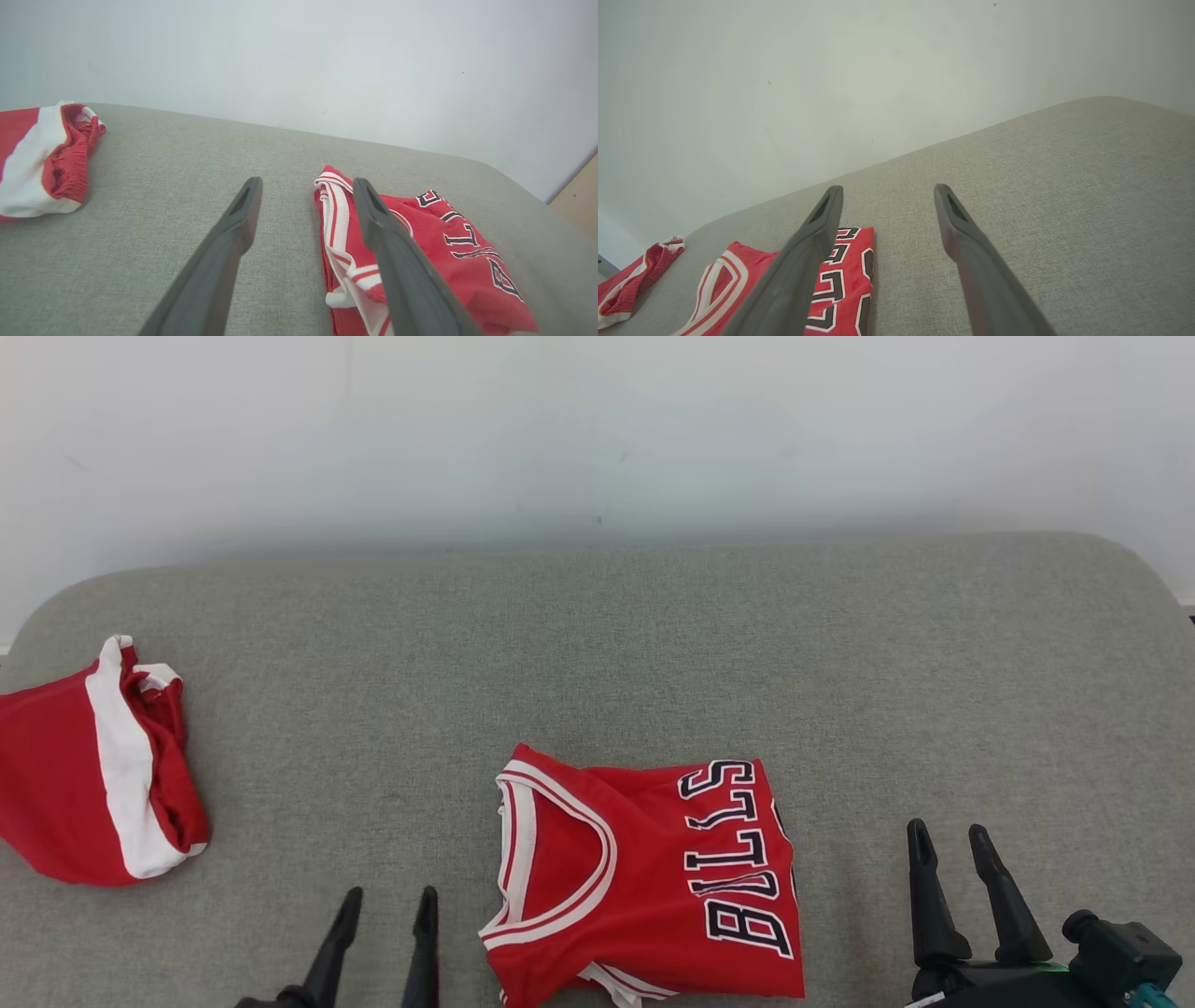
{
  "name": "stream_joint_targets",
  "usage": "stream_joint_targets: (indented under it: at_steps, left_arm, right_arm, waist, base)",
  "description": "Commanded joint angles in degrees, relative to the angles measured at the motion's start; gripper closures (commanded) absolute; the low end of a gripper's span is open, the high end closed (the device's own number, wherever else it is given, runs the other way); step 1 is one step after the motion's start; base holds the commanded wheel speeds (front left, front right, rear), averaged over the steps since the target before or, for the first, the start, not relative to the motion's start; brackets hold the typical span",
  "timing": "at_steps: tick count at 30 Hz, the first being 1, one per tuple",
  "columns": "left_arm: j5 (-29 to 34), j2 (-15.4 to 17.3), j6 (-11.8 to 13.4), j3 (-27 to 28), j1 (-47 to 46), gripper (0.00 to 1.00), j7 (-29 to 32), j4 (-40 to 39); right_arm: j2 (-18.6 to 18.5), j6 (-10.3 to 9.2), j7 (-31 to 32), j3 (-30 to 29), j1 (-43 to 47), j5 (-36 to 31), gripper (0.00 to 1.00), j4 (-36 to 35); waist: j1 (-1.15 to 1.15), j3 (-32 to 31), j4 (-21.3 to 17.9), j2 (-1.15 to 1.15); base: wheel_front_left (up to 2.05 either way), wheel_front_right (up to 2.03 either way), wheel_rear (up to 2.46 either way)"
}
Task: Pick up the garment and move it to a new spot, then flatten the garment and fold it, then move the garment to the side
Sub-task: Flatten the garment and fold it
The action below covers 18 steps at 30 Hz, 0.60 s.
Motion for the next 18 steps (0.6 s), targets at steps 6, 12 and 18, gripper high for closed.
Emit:
stream_joint_targets:
  at_steps: [6,12,18]
  left_arm:
    - [5.7,0.2,-1.1,4.6,0.3,0.00,-0.1,0.4]
    - [8.9,-0.3,-1.1,9.0,-0.6,0.00,-0.1,0.6]
    - [9.7,-1.1,-2.4,13.5,-1.0,0.00,-0.1,1.9]
  right_arm:
    - [0.0,-0.14,0.0,-0.9,1.4,-0.7,0.00,0.0]
    - [0.1,-0.14,0.0,-1.5,1.7,-1.4,0.00,-0.2]
    - [0.0,-0.14,0.0,-1.1,2.3,-3.1,0.00,-0.2]
  waist:
    - [0.00,-1.2,0.2,0.00]
    - [0.00,-1.6,0.4,0.00]
    - [0.00,-2.0,0.3,0.00]
  base:
    - [0.00,0.00,0.00]
    - [0.00,0.00,0.00]
    - [0.00,0.00,0.00]
